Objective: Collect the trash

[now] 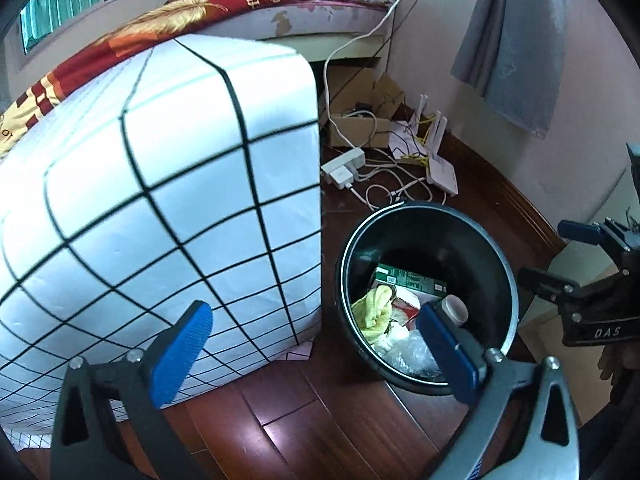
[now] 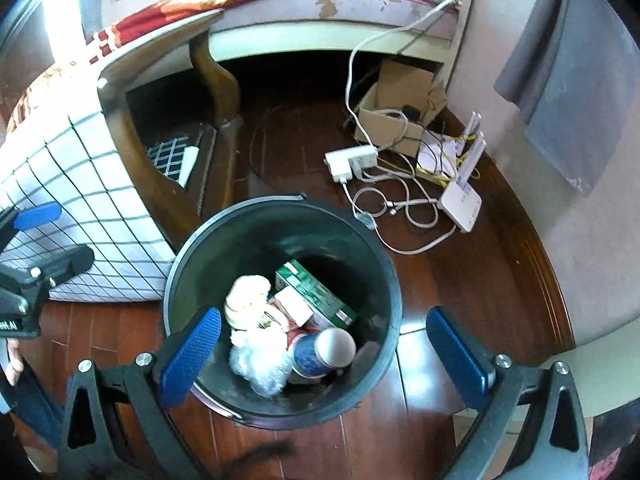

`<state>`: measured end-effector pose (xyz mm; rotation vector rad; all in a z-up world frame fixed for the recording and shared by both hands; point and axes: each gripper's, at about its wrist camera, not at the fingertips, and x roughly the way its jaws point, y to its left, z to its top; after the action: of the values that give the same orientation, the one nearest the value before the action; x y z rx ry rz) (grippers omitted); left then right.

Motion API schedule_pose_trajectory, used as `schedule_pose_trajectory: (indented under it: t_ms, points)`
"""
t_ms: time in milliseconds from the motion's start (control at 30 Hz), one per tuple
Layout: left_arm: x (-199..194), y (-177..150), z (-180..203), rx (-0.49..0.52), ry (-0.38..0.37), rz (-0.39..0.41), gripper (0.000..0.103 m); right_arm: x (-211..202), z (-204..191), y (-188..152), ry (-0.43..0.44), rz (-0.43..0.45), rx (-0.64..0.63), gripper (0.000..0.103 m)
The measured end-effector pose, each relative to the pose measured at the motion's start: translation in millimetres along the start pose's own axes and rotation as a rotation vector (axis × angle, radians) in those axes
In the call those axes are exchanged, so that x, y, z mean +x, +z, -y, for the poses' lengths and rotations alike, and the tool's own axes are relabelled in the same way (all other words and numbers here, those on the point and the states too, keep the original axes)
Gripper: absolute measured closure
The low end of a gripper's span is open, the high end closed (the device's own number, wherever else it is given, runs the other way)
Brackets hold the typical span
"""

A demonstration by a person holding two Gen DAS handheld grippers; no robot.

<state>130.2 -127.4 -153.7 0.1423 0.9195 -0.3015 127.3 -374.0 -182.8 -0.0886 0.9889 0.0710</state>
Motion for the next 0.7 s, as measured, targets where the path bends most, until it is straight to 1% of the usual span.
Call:
schedule_pose_trajectory:
  t_ms: [267, 533, 700]
  points:
    - [-22.9, 4.5, -5.3, -0.021, 0.013, 0.040, 0.000, -26.4, -20.9, 9.1, 0.019, 0.052, -0.013, 0.000]
    - [-38.8, 2.2, -6.6, -0.018, 0.018, 0.062, 0.000, -45.6, -36.1, 8.1, 0.033, 0.075, -0.016, 0.000]
    - [-49.5, 1.8, -9.1, -0.012, 0.037, 0.085, 0.000, -60.4, -46.0, 10.4, 0.033, 0.091, -0.034, 0.000]
